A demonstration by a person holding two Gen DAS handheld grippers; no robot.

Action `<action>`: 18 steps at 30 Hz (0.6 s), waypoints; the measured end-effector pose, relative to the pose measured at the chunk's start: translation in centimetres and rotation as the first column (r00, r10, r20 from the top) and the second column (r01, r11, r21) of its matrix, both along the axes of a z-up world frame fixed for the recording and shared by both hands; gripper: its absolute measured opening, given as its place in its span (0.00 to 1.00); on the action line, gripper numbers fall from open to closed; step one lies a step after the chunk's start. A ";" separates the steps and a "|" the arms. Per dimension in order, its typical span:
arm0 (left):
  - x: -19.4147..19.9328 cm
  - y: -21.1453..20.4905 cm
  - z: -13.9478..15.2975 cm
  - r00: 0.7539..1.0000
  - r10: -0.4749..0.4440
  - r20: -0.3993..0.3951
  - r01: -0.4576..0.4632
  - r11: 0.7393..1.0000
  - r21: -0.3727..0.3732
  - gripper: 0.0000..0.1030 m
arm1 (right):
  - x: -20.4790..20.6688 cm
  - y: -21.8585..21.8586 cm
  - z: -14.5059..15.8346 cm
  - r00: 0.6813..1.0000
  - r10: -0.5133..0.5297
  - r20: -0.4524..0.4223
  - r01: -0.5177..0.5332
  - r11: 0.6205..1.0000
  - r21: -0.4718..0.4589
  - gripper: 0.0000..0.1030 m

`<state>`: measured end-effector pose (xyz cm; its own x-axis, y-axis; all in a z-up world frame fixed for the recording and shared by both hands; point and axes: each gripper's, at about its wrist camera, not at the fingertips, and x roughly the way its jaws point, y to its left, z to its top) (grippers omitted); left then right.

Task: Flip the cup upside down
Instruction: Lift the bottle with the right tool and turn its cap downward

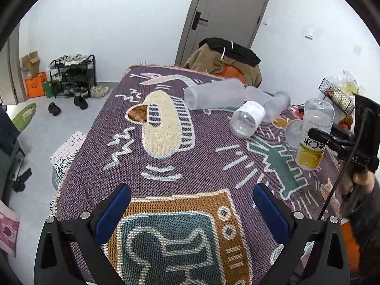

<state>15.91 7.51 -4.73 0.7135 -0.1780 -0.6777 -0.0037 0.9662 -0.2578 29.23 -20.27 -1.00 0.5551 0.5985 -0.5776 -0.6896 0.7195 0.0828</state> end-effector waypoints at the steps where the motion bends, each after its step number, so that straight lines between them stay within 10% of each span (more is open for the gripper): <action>1: 0.0 -0.1 0.0 1.000 0.001 0.005 -0.001 1.000 -0.008 1.00 | 0.0 -0.4 -0.2 0.999 -0.036 -0.004 0.036 0.999 0.035 0.63; 10: -0.1 -1.1 0.0 1.000 -0.005 0.028 0.006 0.999 -0.054 1.00 | 0.9 -1.3 -2.7 0.979 -0.200 -0.046 0.205 0.956 0.211 0.63; 18: 0.0 -0.7 -1.0 1.000 0.022 -0.002 -0.022 0.996 -0.092 1.00 | 2.0 0.3 -3.8 0.968 -0.248 -0.033 0.250 0.957 0.148 0.63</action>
<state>15.92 6.76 -5.74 0.7175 -0.2236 -0.6596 -0.0254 0.9380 -0.3456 31.21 -19.97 -4.84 0.6904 0.5221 -0.5008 -0.4879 0.8471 0.2105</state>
